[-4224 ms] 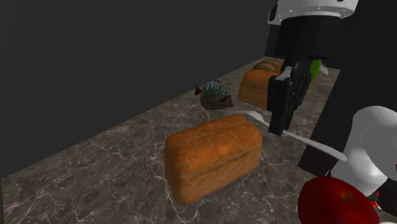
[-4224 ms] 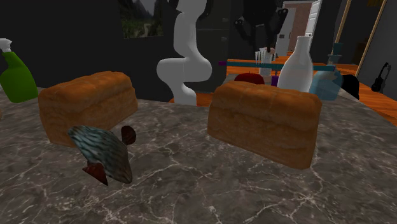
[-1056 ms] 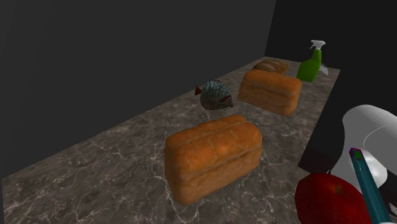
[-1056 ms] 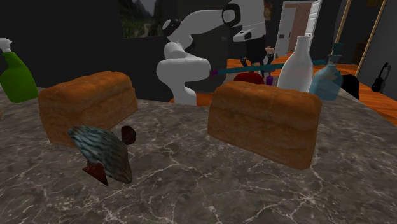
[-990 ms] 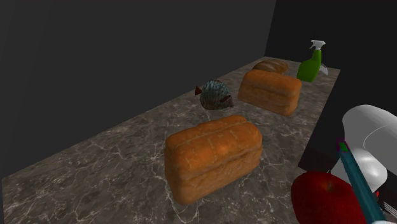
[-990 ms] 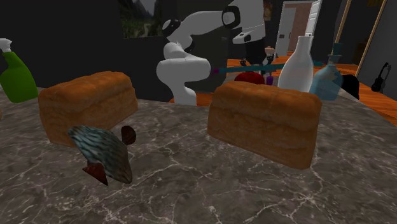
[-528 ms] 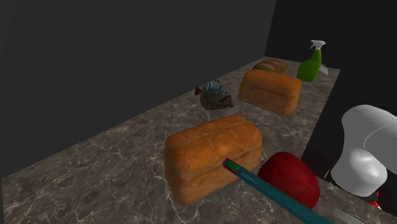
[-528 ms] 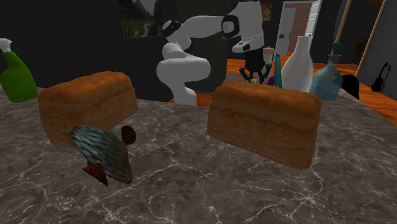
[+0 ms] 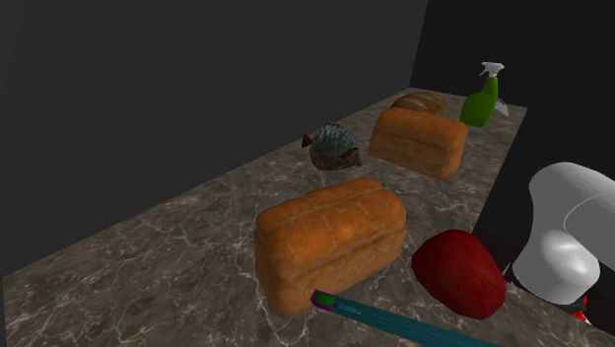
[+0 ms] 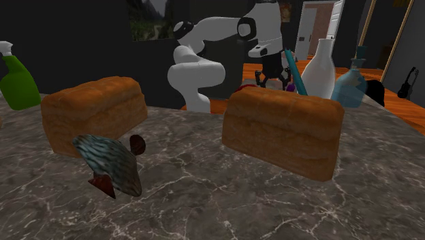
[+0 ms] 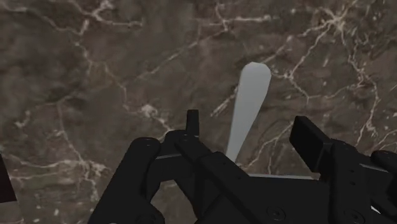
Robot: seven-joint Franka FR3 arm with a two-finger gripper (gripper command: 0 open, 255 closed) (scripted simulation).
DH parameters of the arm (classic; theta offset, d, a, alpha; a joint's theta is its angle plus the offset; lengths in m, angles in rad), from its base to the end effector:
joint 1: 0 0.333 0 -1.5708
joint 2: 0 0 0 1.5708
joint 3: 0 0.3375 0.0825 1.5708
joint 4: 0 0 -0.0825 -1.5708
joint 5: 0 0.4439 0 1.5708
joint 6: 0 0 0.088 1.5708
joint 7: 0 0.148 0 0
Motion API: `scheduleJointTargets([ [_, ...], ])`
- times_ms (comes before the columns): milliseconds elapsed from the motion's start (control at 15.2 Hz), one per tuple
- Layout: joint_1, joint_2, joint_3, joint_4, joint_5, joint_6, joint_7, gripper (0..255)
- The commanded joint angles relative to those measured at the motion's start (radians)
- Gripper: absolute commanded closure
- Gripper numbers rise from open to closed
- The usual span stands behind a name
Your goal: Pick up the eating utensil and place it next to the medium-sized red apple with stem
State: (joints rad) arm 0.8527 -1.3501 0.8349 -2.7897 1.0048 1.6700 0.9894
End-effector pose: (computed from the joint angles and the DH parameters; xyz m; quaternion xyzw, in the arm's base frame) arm -0.0895 0.3306 0.3931 -0.9918 -0.0566 0.0553 0.1002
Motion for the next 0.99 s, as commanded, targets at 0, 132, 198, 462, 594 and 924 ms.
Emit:
scheduleJointTargets([
  [0,0.001,0.001,0.001,0.000,0.000,-0.001,0.000,0],
  [132,0.001,0.001,0.001,0.000,0.001,-0.001,0.000,0],
  [198,0.001,0.001,0.002,-0.001,0.001,0.000,-0.001,0],
  [462,-0.023,-0.003,-0.128,0.077,-0.117,-0.094,0.011,0],
  [594,-0.023,-0.003,-0.128,0.077,-0.117,-0.094,0.012,0],
  [924,-0.023,-0.003,-0.128,0.077,-0.117,-0.094,0.012,0],
])
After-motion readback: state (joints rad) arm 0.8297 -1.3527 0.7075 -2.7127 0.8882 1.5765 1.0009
